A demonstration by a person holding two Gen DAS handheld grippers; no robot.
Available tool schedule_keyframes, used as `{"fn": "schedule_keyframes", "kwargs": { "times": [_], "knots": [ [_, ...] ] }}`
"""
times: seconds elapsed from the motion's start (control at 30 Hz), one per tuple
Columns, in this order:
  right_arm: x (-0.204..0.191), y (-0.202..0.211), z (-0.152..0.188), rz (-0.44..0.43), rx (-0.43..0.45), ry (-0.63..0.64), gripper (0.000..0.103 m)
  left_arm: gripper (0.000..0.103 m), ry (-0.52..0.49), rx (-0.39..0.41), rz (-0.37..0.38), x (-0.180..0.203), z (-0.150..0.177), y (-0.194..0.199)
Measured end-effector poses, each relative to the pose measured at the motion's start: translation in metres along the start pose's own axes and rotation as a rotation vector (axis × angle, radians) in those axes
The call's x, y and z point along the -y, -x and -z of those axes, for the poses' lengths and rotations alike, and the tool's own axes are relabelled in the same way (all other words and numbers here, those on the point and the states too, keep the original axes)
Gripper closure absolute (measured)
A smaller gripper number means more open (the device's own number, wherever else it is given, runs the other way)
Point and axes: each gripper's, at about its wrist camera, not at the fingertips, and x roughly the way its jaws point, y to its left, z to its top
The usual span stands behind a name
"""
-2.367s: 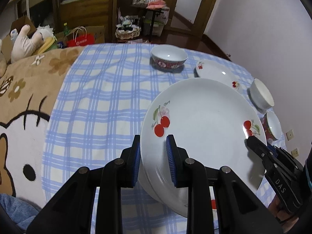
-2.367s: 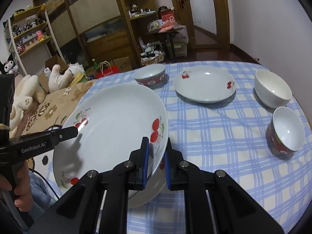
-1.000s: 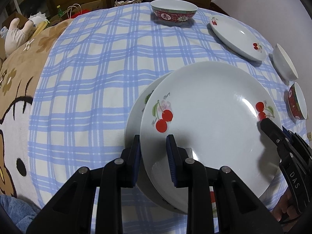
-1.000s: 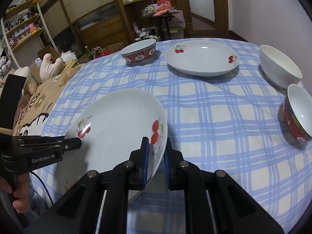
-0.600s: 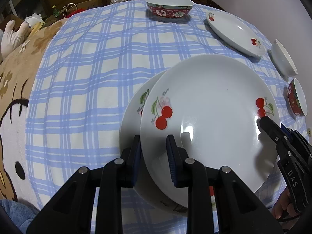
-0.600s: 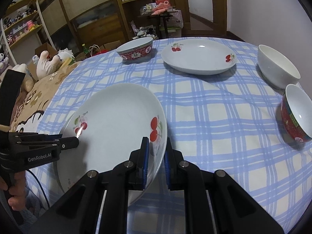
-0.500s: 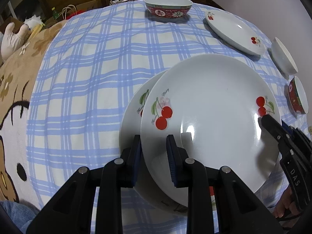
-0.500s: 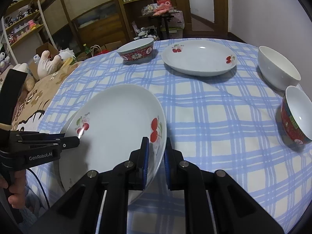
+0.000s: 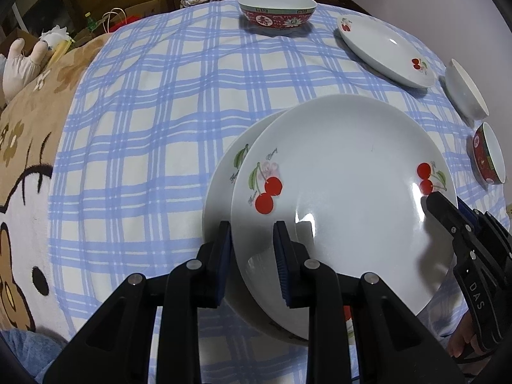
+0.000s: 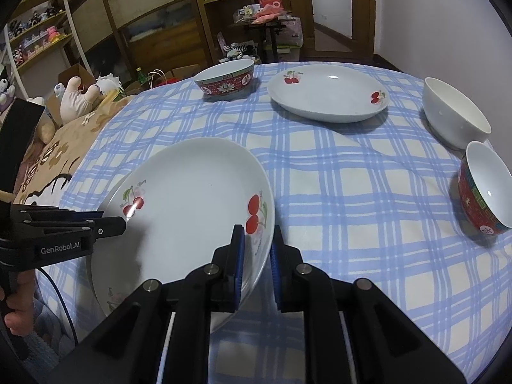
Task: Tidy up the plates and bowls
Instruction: 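Lower the plates onto the cloth and open both tools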
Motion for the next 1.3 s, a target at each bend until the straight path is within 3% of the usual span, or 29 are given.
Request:
{"fn": "schedule_keyframes", "kwargs": {
  "times": [0.63, 0.87, 1.13, 1.3],
  "knots": [
    [0.002, 0.025, 0.002, 0.026, 0.049, -0.012, 0.086, 0.076, 0.048, 0.028, -0.017, -0.009, 0.008, 0.022],
    [0.010, 0.045, -0.004, 0.038, 0.080, -0.043, 0.086, 0.076, 0.011, 0.133, -0.024, -0.007, 0.009, 0.057],
    [0.016, 0.091, -0.015, 0.081, 0.158, -0.061, 0.085, 0.075, -0.031, 0.296, -0.024, 0.001, 0.007, 0.124],
    [0.021, 0.119, -0.021, 0.112, 0.221, -0.060, 0.072, 0.071, -0.070, 0.373, -0.013, 0.011, 0.007, 0.167]
  ]
}}
